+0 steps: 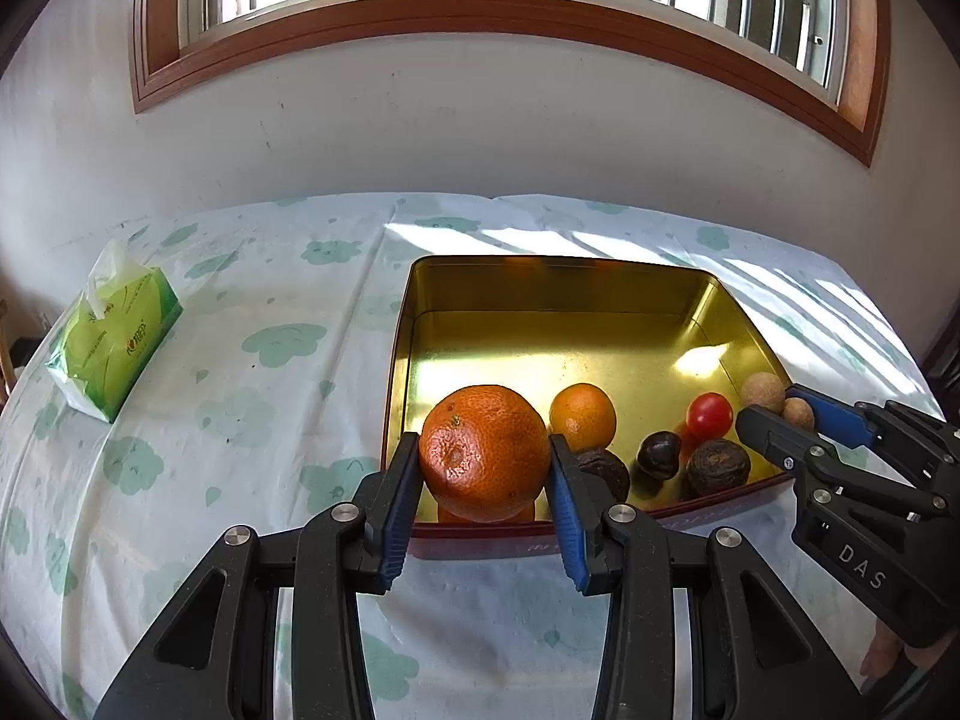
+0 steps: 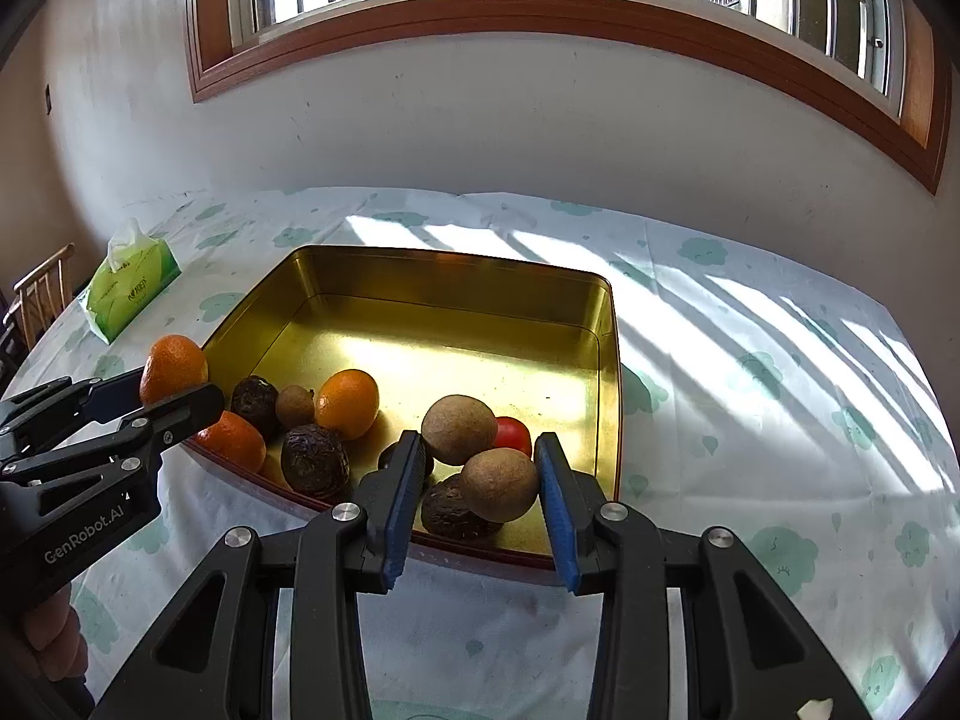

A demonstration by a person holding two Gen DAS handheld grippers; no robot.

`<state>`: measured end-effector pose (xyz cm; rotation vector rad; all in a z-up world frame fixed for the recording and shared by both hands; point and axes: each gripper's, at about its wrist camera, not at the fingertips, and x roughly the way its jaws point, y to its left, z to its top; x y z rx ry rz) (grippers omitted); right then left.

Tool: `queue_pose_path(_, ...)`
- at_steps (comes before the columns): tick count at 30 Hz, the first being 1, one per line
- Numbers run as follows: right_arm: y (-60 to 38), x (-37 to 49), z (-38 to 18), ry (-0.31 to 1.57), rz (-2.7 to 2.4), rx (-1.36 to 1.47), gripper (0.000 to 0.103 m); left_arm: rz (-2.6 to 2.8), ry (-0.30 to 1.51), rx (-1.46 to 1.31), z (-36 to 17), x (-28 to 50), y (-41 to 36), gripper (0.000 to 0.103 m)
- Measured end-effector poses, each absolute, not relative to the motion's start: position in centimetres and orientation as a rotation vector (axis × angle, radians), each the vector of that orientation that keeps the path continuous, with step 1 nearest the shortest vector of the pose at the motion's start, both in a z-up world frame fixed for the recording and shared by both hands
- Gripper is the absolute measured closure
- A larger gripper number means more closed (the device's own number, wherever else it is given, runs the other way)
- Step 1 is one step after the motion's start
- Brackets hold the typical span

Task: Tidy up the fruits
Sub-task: 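Open both grippers to drop the mandarin and brown fruits into the tin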

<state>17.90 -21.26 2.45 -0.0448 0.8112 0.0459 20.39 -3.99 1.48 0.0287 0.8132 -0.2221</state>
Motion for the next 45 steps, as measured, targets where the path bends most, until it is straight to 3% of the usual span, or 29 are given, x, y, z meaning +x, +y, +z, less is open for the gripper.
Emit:
queue_pose_path(32,-21.1,21.2,0.1,0.856,0.050,-0.035,0.066,-0.174,0.826,0.076,-0.9,22.8,-5.4,0.061)
queue_pose_path(39,-21.0,20.7,0.6,0.848,0.047,-0.030,0.060,-0.180,0.826,0.083,-0.3,22.1,-5.6,0.059)
queue_pose_path(42,-21.0,19.9,1.1,0.836,0.034,-0.031,0.051,-0.170,0.824,0.081,0.0,21.6,-5.5,0.059)
queue_pose_path(45,-21.0,18.9,1.6,0.827,0.029,-0.024,0.048,-0.160,0.828,0.066,0.4,20.9,-5.1,0.059)
